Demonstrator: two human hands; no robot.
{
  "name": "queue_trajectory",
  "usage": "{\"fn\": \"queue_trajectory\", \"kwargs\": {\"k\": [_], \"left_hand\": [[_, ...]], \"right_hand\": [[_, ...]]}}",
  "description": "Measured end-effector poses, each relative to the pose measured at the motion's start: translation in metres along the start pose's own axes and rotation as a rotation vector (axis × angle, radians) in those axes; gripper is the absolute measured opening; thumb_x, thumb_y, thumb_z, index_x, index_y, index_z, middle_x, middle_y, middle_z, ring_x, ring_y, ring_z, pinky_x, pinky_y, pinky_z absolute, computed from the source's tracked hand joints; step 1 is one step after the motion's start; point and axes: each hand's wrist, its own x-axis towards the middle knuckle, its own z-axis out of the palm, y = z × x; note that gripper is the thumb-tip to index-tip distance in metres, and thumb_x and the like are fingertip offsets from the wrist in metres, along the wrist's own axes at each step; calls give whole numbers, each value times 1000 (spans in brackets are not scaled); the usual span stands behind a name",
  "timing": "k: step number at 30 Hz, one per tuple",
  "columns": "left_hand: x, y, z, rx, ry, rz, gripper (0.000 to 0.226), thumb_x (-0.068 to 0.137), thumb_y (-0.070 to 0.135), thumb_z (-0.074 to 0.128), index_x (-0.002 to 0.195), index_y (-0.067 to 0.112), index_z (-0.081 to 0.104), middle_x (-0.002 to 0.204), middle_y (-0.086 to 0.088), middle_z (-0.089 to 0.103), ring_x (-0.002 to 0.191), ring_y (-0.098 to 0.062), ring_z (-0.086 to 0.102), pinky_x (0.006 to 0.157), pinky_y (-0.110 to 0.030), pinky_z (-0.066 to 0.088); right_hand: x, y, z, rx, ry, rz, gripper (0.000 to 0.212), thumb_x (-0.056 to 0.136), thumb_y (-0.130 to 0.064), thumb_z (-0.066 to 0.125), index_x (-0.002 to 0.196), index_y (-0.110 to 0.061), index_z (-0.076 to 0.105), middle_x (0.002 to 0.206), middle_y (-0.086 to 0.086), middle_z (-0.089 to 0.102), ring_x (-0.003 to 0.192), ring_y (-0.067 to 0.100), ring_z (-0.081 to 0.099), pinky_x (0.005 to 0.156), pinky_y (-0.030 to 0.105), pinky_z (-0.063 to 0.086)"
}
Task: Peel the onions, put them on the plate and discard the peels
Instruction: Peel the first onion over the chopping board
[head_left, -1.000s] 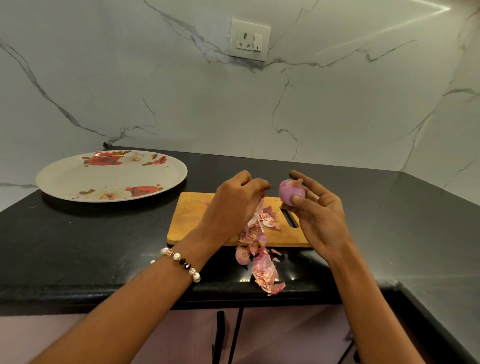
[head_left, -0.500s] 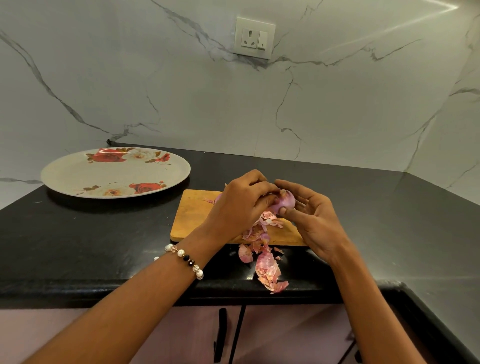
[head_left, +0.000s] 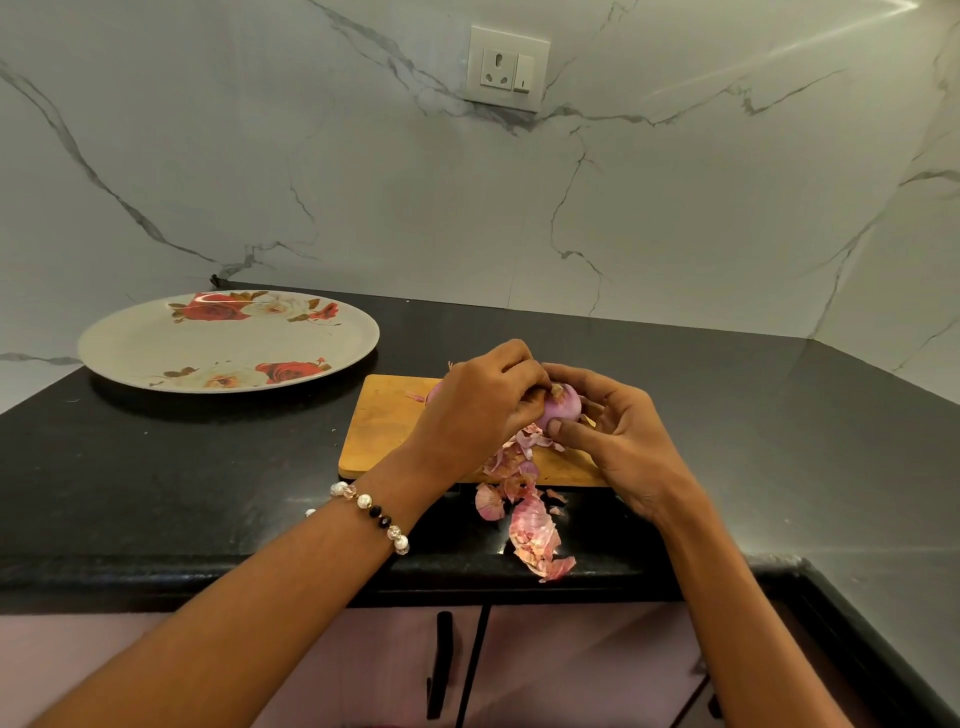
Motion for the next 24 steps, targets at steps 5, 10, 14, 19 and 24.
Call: {"fn": "queue_trajectory", "kwargs": {"k": [5, 10, 14, 19, 24], "left_hand": [[1, 3, 1, 123, 10, 11, 15, 81, 16, 74, 85, 4, 65, 83, -7, 61, 58, -12, 53, 51, -16, 39], [3, 3, 2, 107, 32, -75, 10, 85, 15, 66, 83, 7, 59, 80, -3, 55, 55, -10, 48, 45, -16, 38], [5, 2, 4, -36, 15, -206, 6, 86, 10, 60, 84, 8, 55, 81, 3, 48, 63, -8, 43, 54, -10, 33], [7, 3, 3, -184, 4, -298, 12, 86, 7, 59, 82, 14, 50, 81, 2, 51, 67, -5, 46, 61, -8, 38], [6, 4, 0, -259, 16, -371, 5, 88, 13, 60, 85, 9, 58, 80, 1, 56, 70, -10, 52, 61, -14, 43]], "right_hand": [[0, 3, -1, -40, 15, -20, 54, 80, 12, 71, 130, -6, 60, 122, 6, 69, 112, 17, 67, 90, 25, 55], [2, 3, -1, -32, 22, -18, 58, 76, 7, 75, 130, -8, 60, 122, 4, 70, 113, 17, 66, 91, 26, 55], [2, 2, -1, -4, 25, -22, 56, 75, 4, 75, 128, -11, 61, 123, 2, 69, 115, 17, 65, 92, 28, 55], [3, 2, -1, 6, 15, -28, 53, 77, 8, 72, 125, -13, 61, 122, 2, 68, 114, 18, 65, 90, 28, 55], [3, 2, 0, 43, 15, -28, 53, 77, 10, 71, 124, -12, 61, 117, -3, 70, 113, 17, 65, 88, 28, 56]]}}
